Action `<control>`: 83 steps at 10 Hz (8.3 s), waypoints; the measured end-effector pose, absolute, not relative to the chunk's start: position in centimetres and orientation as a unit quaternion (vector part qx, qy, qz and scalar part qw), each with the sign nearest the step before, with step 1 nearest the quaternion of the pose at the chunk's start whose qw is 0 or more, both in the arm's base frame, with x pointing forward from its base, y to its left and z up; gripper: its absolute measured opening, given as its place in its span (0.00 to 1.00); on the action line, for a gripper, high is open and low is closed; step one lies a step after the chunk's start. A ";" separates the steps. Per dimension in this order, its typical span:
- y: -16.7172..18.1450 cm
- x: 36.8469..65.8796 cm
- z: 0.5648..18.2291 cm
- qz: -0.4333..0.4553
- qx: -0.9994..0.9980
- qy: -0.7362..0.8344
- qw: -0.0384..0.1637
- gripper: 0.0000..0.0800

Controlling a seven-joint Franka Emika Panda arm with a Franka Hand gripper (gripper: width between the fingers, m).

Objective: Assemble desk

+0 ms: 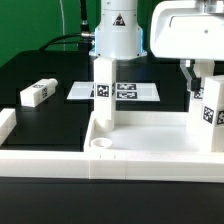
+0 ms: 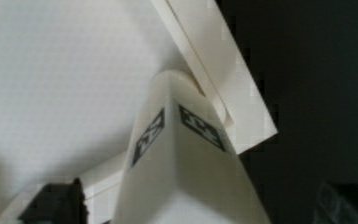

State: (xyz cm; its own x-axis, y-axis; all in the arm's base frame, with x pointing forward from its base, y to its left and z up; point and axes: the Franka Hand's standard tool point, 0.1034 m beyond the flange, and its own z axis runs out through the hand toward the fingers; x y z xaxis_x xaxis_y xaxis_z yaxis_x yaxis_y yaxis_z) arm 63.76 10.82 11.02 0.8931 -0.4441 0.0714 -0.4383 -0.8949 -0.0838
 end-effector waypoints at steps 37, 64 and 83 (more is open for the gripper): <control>1.5 59.7 14.7 -0.043 -0.975 0.219 0.022 0.81; -22.0 43.5 6.9 -0.007 -0.979 0.203 -0.010 0.81; -21.7 40.2 3.5 0.483 -0.860 0.142 0.088 0.81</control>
Offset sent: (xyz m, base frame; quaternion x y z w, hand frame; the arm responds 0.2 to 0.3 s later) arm 0.0025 0.0105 -0.0006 -0.0123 0.0030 -0.2125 0.9771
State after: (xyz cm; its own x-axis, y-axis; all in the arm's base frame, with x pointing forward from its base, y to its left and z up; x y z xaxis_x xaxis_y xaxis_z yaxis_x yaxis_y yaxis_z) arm 40.18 -21.72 3.48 0.4940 -0.1584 -0.8549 -0.3292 -0.9441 -0.0153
